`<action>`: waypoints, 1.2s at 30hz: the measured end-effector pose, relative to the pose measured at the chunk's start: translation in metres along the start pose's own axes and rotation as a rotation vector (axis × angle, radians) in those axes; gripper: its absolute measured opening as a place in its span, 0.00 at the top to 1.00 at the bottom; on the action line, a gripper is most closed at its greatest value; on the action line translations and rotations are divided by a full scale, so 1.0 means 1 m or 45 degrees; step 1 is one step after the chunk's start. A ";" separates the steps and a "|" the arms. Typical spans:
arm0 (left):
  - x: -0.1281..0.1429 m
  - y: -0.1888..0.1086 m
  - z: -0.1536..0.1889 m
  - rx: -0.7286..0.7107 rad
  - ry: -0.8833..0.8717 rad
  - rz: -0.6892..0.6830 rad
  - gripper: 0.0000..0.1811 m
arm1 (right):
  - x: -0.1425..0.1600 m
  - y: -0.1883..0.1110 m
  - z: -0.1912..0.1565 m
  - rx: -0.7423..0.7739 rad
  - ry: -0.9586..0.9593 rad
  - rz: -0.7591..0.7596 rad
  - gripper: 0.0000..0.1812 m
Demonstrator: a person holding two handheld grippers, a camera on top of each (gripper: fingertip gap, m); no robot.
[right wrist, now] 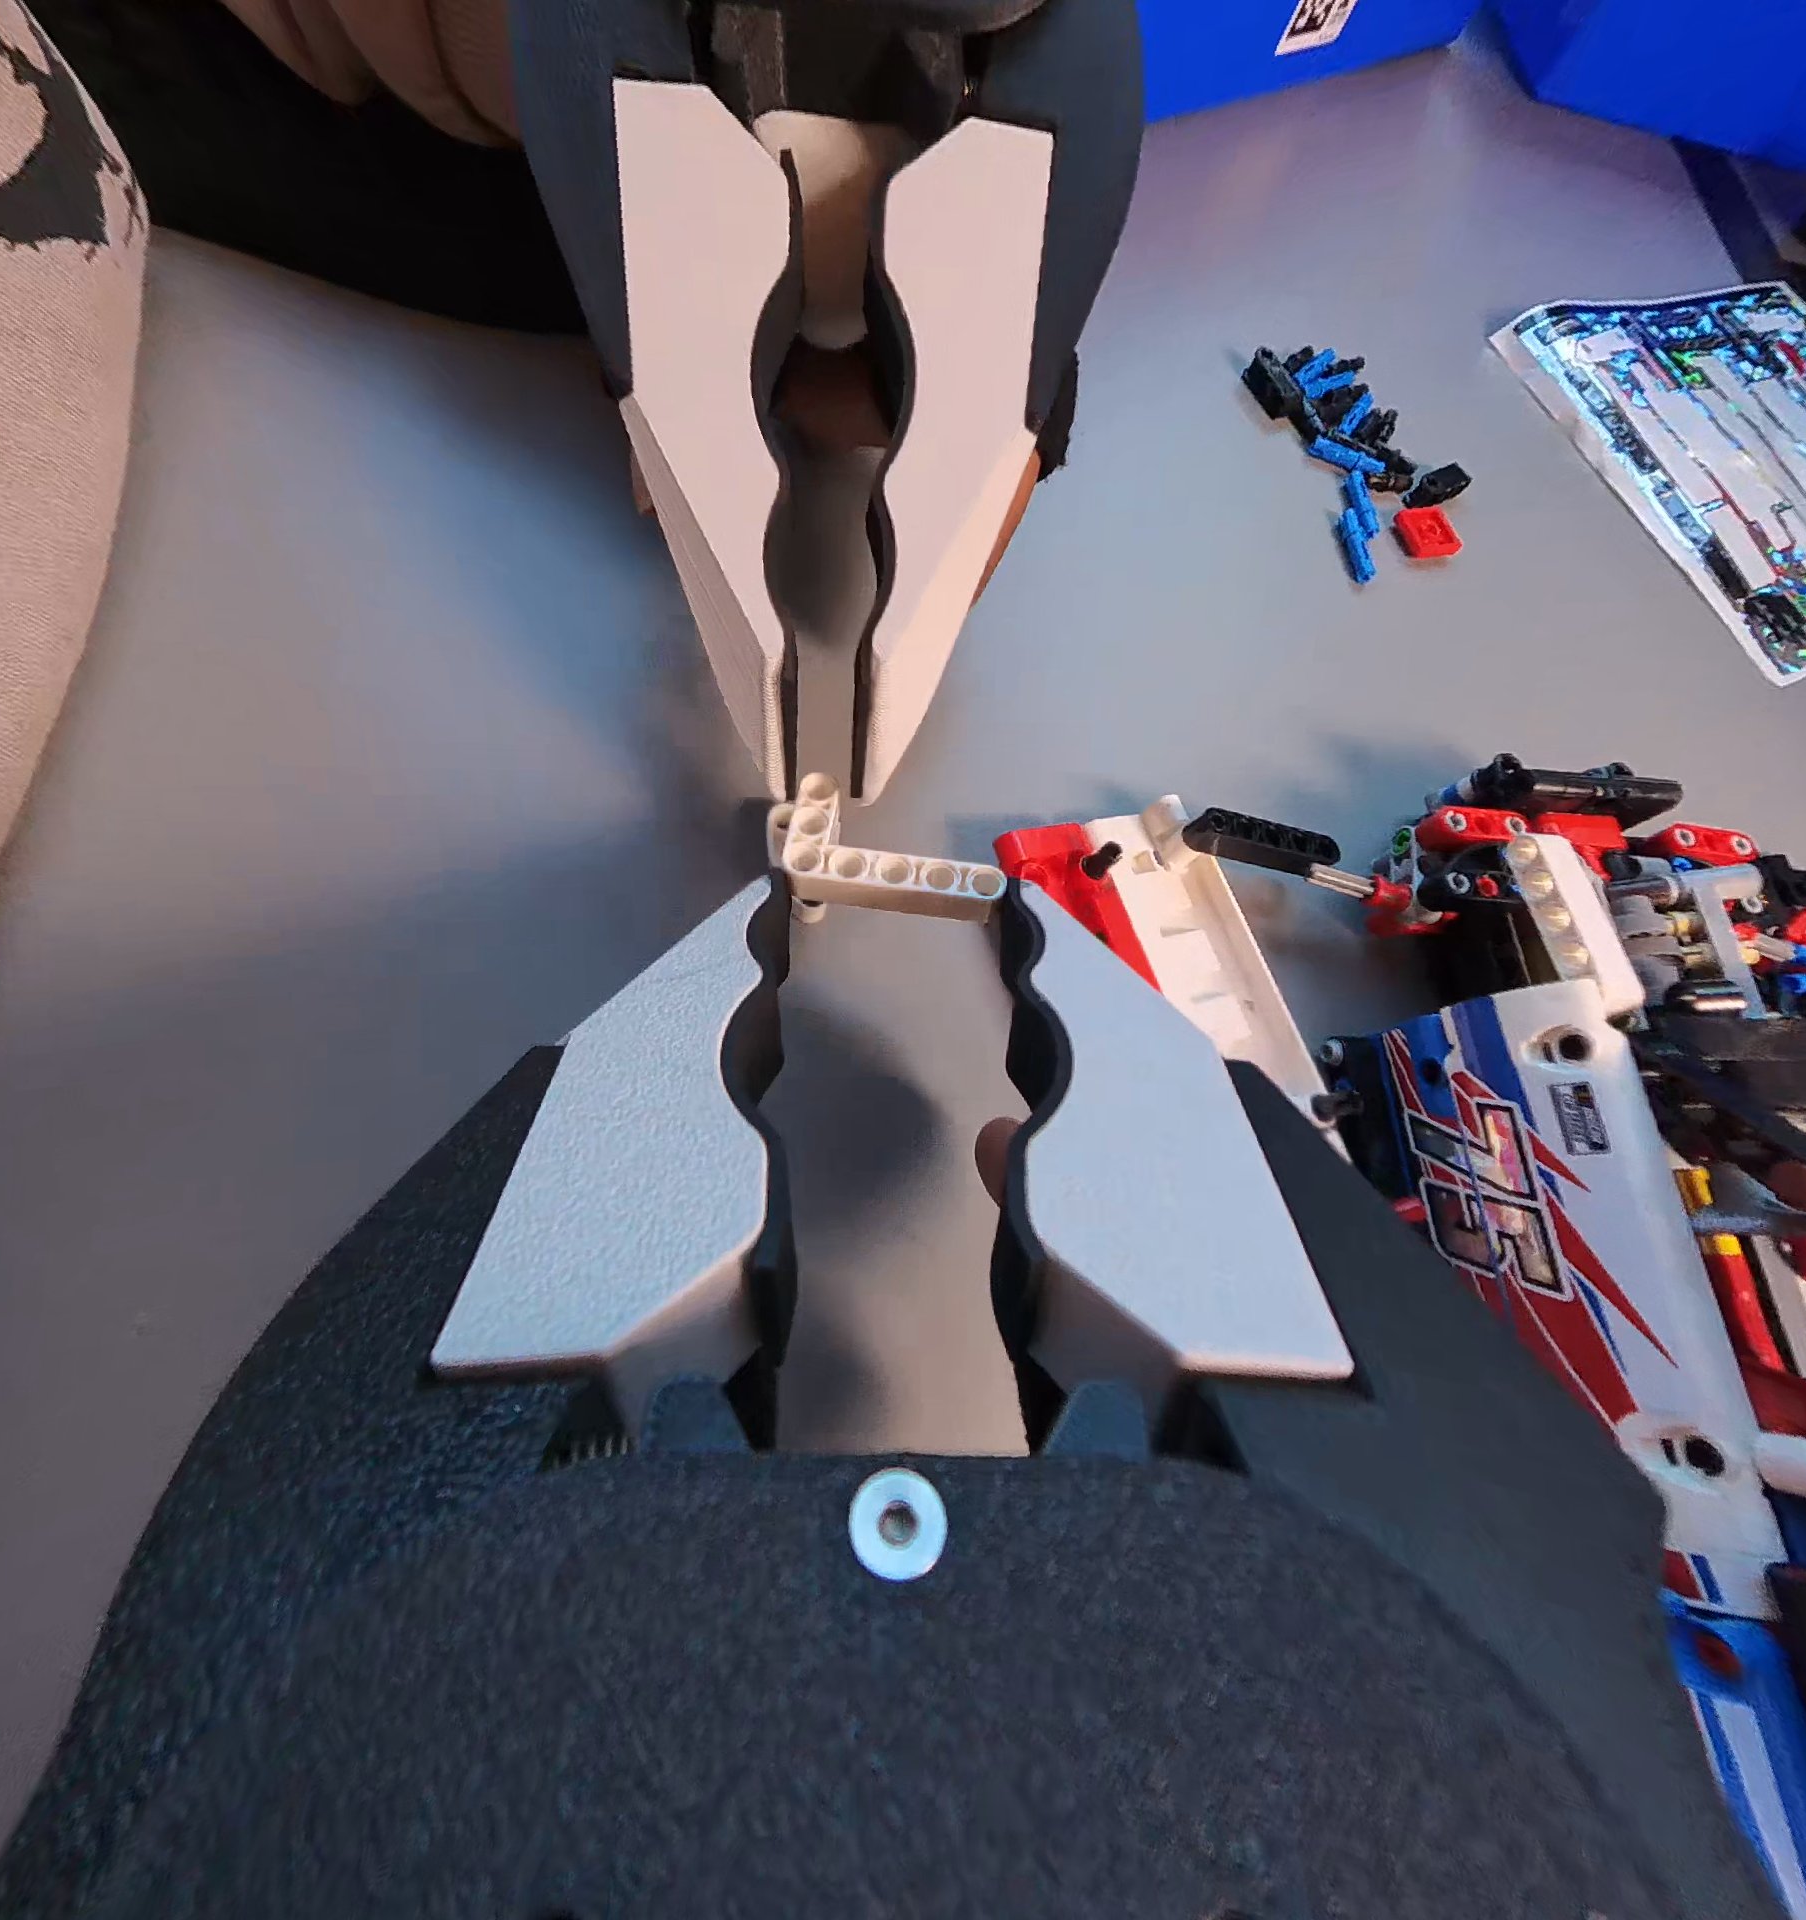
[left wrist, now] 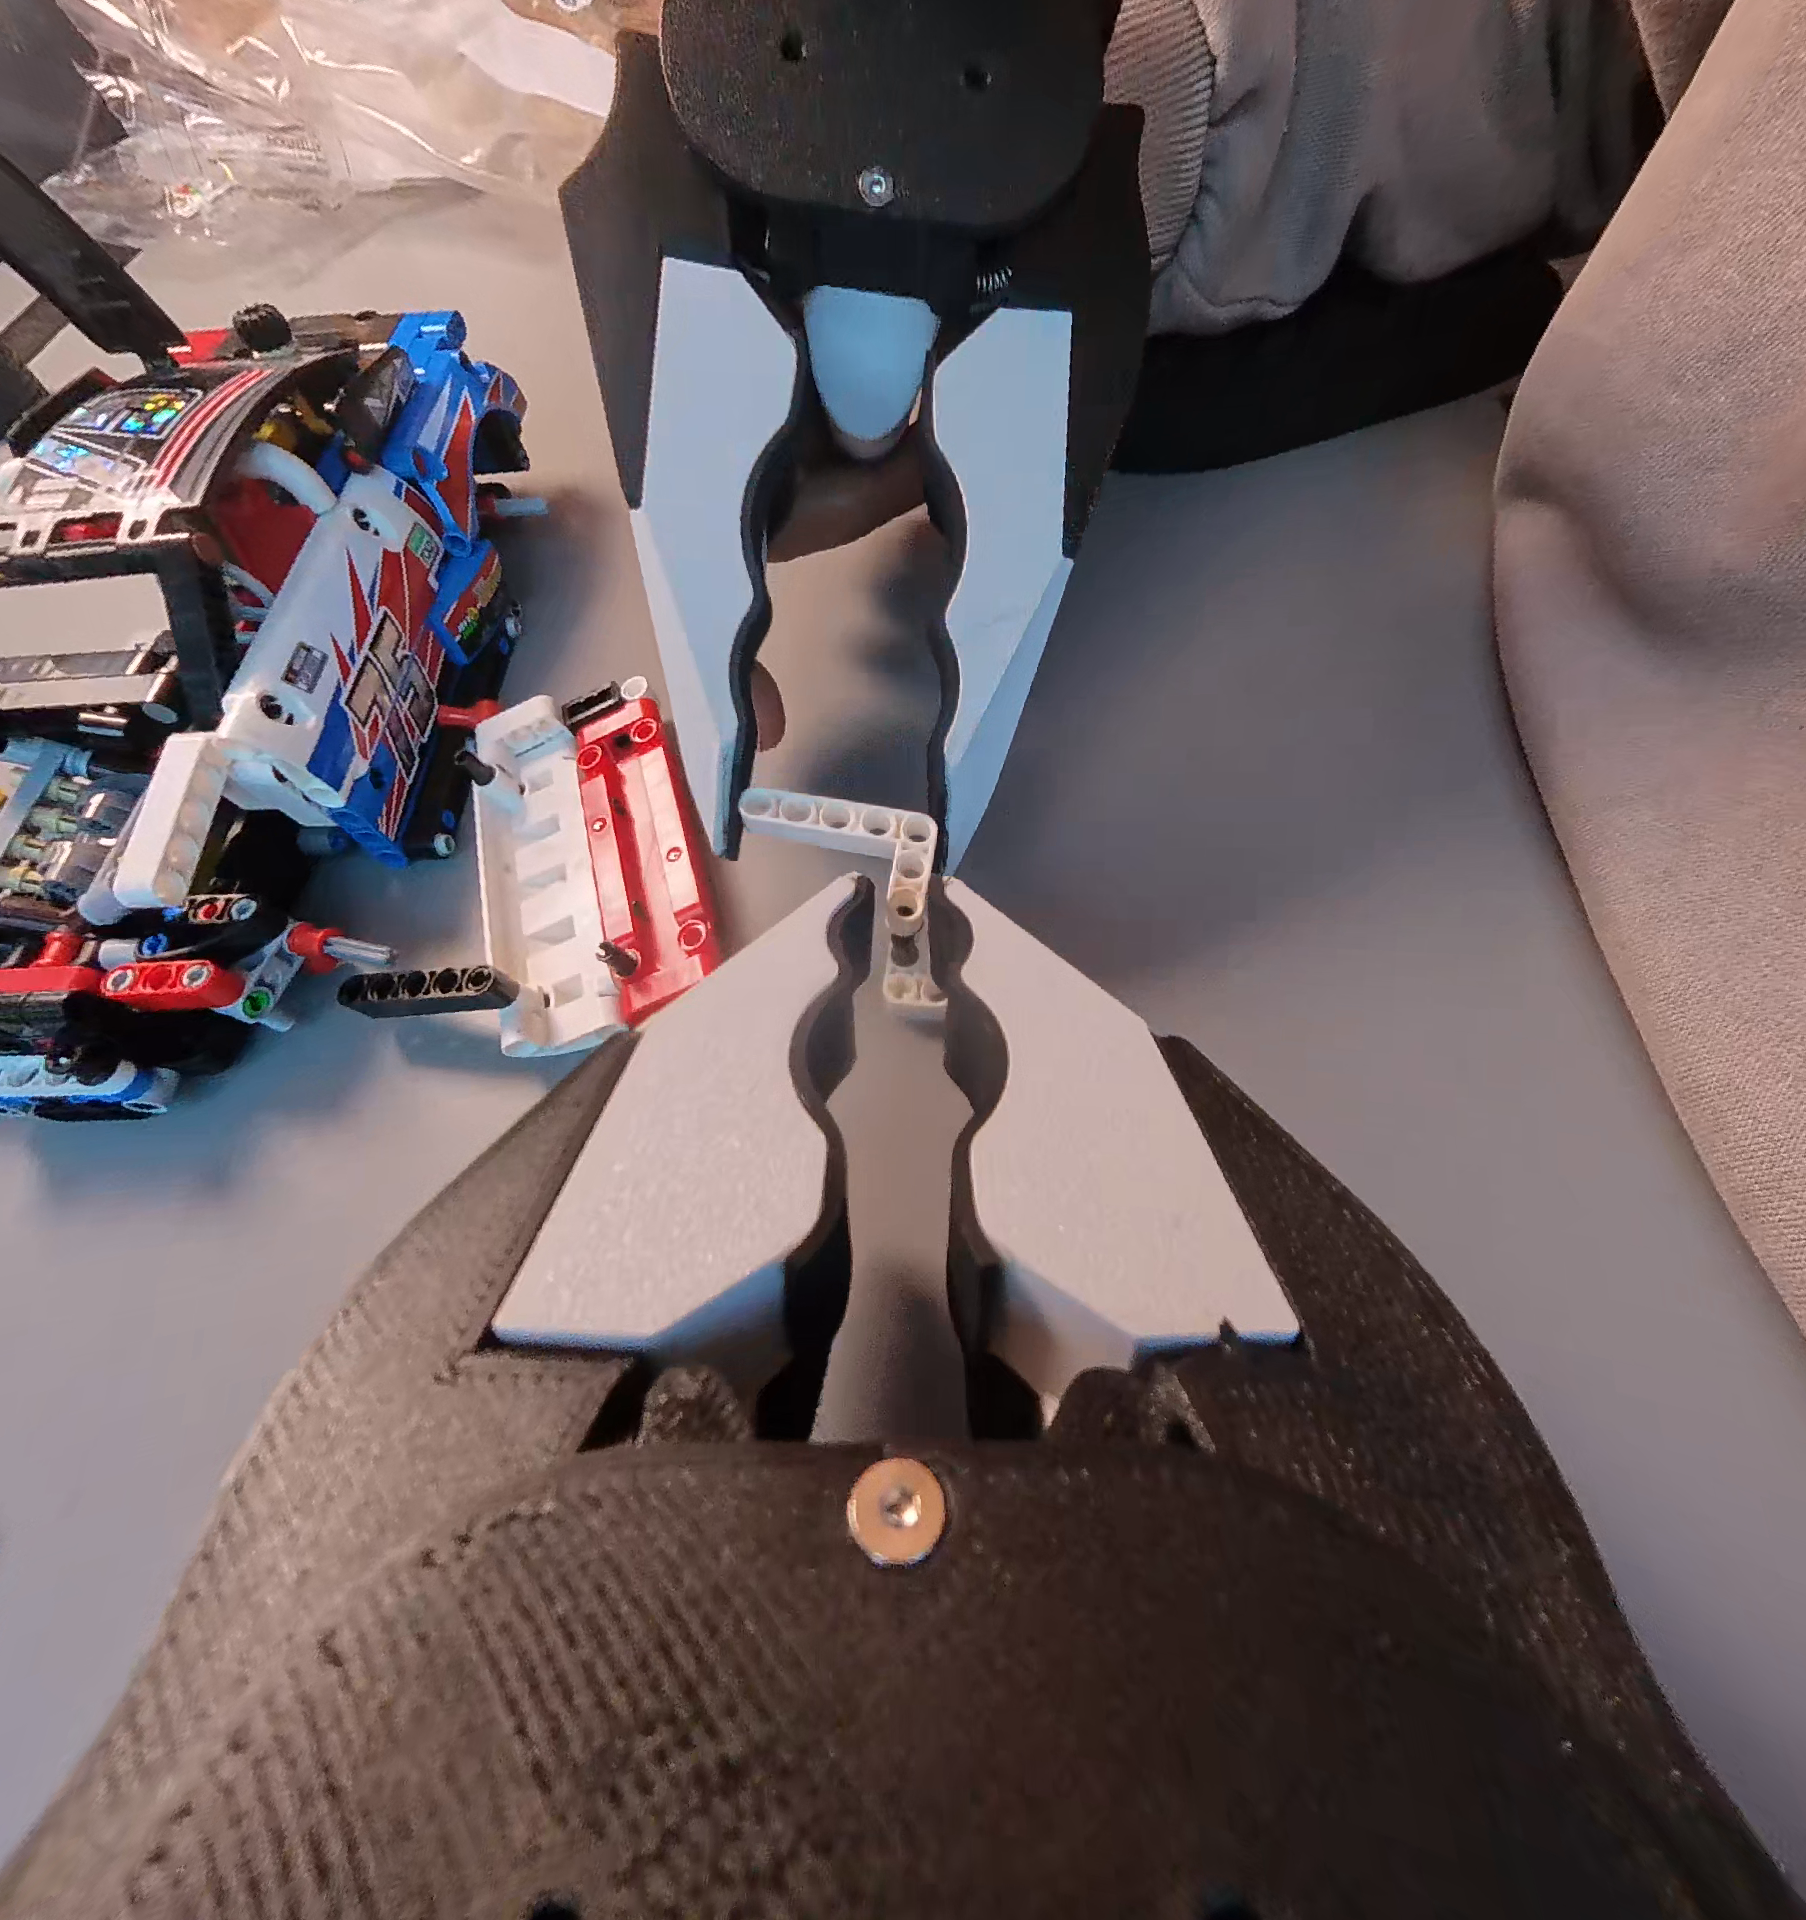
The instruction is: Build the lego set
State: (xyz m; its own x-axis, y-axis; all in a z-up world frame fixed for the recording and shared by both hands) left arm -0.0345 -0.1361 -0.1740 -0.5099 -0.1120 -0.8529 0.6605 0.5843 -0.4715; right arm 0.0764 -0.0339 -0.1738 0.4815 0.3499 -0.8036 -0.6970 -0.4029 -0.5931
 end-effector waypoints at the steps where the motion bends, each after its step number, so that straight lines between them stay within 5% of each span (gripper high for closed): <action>1: 0.000 0.001 0.000 0.000 -0.003 -0.012 0.96 | 0.000 0.001 0.001 0.003 0.007 -0.015 0.79; 36: 0.003 0.007 -0.003 0.086 -0.076 -0.069 0.98 | 0.003 0.005 0.001 -0.011 0.061 -0.074 0.79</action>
State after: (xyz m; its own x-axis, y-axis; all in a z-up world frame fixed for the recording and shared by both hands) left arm -0.0335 -0.1300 -0.1789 -0.5135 -0.1905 -0.8367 0.6694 0.5211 -0.5295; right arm 0.0742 -0.0341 -0.1789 0.5461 0.3326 -0.7688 -0.6623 -0.3906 -0.6394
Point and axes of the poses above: each gripper's, where its closed fingertips meet, y out along the fingers, x out of its underside, z = x × y across the jaws, the point moved 9 cm from there along -y, back along the fingers, and after that the axes turned 10 degrees about y, right-handed, at the moved point
